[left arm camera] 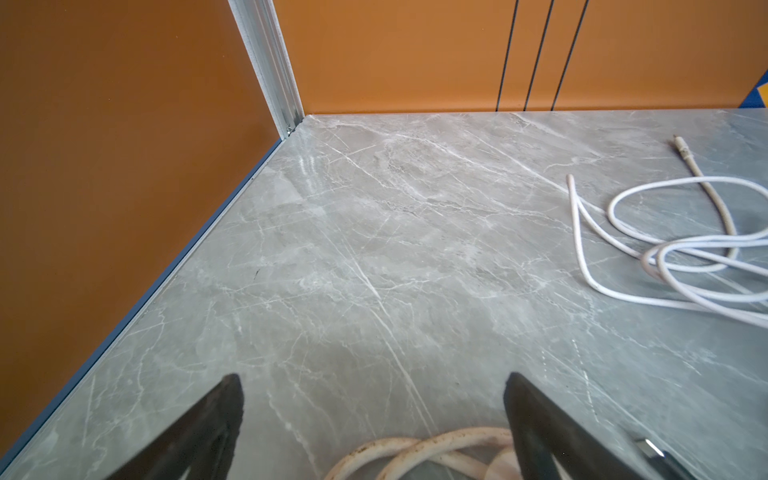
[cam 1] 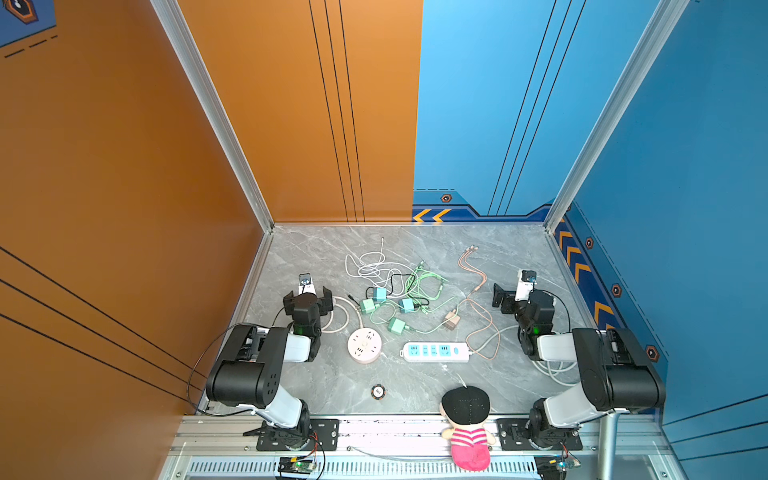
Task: Insert the plug
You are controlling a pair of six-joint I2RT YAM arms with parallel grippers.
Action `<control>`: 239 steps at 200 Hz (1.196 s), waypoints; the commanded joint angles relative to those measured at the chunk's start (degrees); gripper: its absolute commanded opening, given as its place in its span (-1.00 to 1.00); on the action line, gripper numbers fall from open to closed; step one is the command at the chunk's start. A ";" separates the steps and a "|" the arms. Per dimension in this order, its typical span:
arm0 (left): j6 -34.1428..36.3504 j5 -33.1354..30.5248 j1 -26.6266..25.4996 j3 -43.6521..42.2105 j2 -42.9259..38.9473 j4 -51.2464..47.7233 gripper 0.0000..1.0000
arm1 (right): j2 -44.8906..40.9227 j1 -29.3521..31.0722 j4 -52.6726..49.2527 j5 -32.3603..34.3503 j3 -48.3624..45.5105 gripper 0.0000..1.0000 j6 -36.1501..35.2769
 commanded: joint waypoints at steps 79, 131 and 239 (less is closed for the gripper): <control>2.06 -4.03 -2.63 1.80 -4.27 -4.28 0.96 | -16.32 2.73 -28.02 6.04 12.89 1.00 -1.67; 0.41 -5.38 -4.49 10.13 -12.69 -22.40 0.96 | -16.10 10.43 -32.37 10.52 18.16 1.00 -5.20; -0.85 -20.09 -24.91 30.96 -14.12 -51.80 0.96 | -13.53 21.06 -47.50 9.47 29.41 1.00 -4.43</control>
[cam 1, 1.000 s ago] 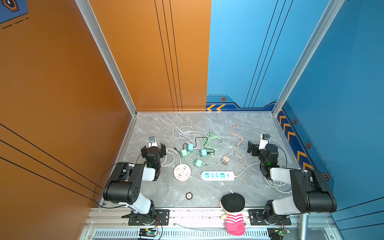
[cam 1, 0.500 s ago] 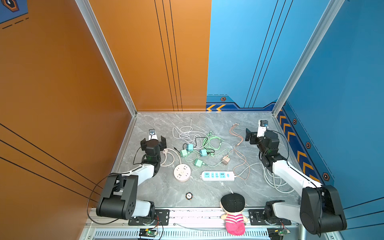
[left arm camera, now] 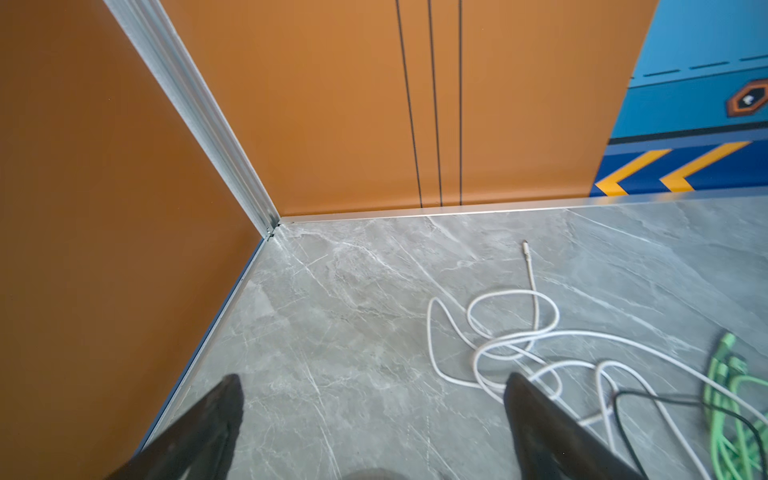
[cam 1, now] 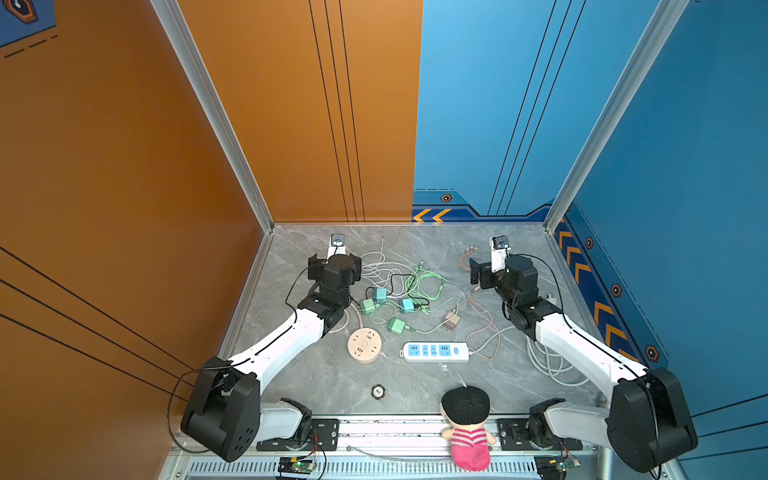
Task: Insert the plug
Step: 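Move both grippers forward over the pile of chargers and cables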
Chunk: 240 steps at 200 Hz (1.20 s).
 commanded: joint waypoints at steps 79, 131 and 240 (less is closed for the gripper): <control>-6.43 5.20 -5.37 6.00 -2.54 -21.49 0.98 | 4.61 8.49 -8.77 -3.17 8.60 1.00 0.48; -7.63 10.04 -5.42 8.13 -2.87 -31.87 0.91 | 5.95 9.92 -9.02 -5.63 11.24 1.00 1.21; -1.88 6.75 -7.57 21.02 17.46 -44.11 0.85 | 5.47 10.19 -11.49 -8.04 13.43 1.00 6.21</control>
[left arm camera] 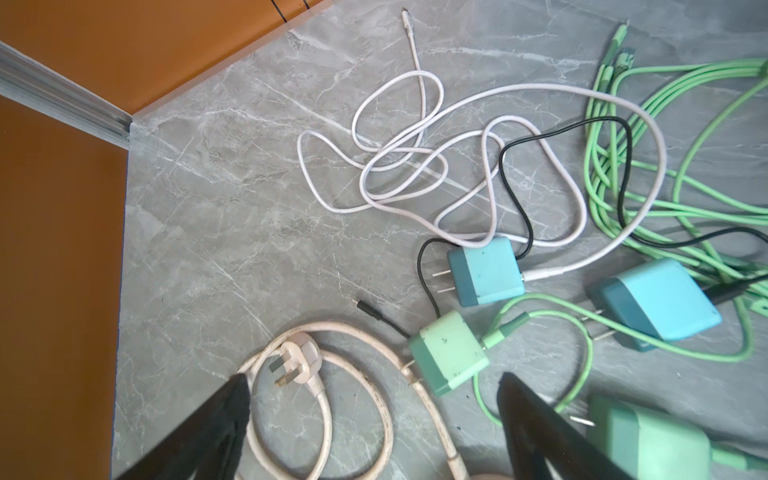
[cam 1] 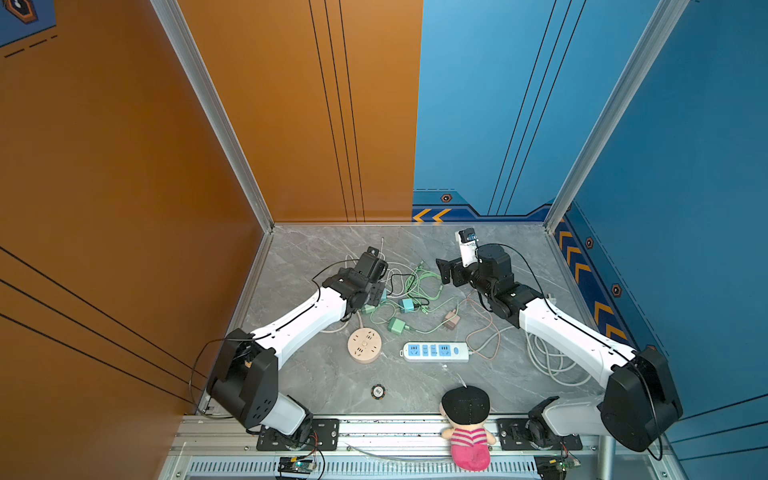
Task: Insert the plug
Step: 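Move both grippers forward over the pile of chargers and cables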
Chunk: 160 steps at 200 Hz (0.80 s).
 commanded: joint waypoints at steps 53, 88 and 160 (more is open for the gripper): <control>2.59 -1.89 -2.01 2.98 6.77 -5.75 0.84 | -1.11 0.27 -6.53 -1.36 2.32 1.00 2.31; 3.23 0.09 -0.75 1.28 6.82 -5.18 0.75 | -0.68 0.27 -6.30 -2.41 2.59 1.00 2.96; 5.73 14.26 1.60 -0.56 6.25 1.44 0.48 | -0.48 0.36 -6.70 -2.37 2.33 1.00 3.87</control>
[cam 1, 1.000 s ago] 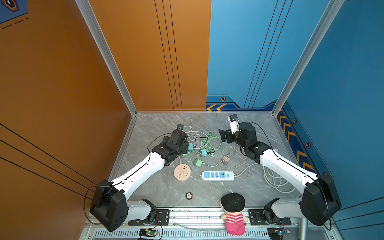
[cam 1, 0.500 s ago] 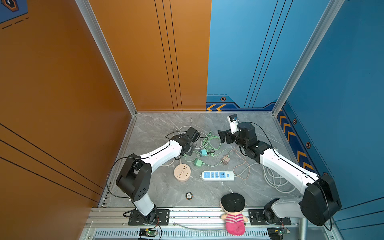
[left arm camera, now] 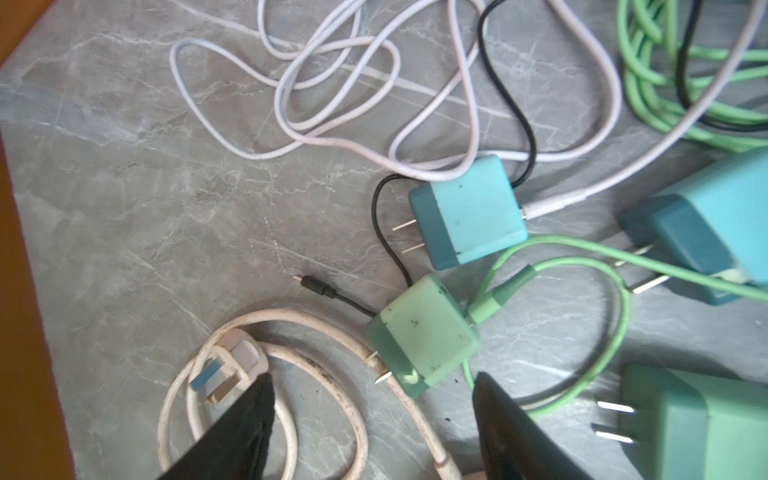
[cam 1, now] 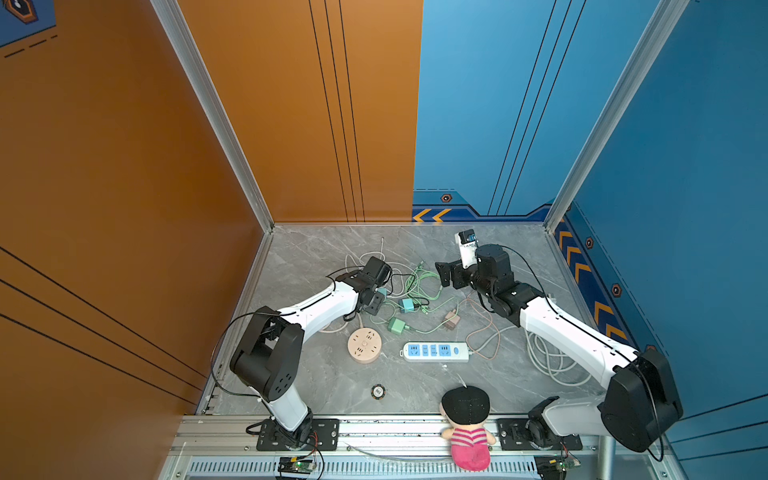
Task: Insert the plug
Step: 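Move both grippers forward over the pile of chargers and cables, then lower the left gripper onto the mint-green charger brick while the right gripper hovers nearby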
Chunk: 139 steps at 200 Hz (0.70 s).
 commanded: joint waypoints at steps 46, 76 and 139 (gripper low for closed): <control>4.58 10.58 2.39 -1.85 -1.99 1.45 0.49 | -1.12 0.45 -2.84 -0.34 0.30 1.00 0.86; 5.47 11.12 4.85 -3.90 -3.64 0.91 0.48 | -0.64 0.45 -2.52 -0.67 0.27 1.00 1.45; 6.18 14.25 5.34 -1.91 1.17 1.49 0.41 | 1.50 0.97 -1.88 -1.85 1.06 1.00 3.88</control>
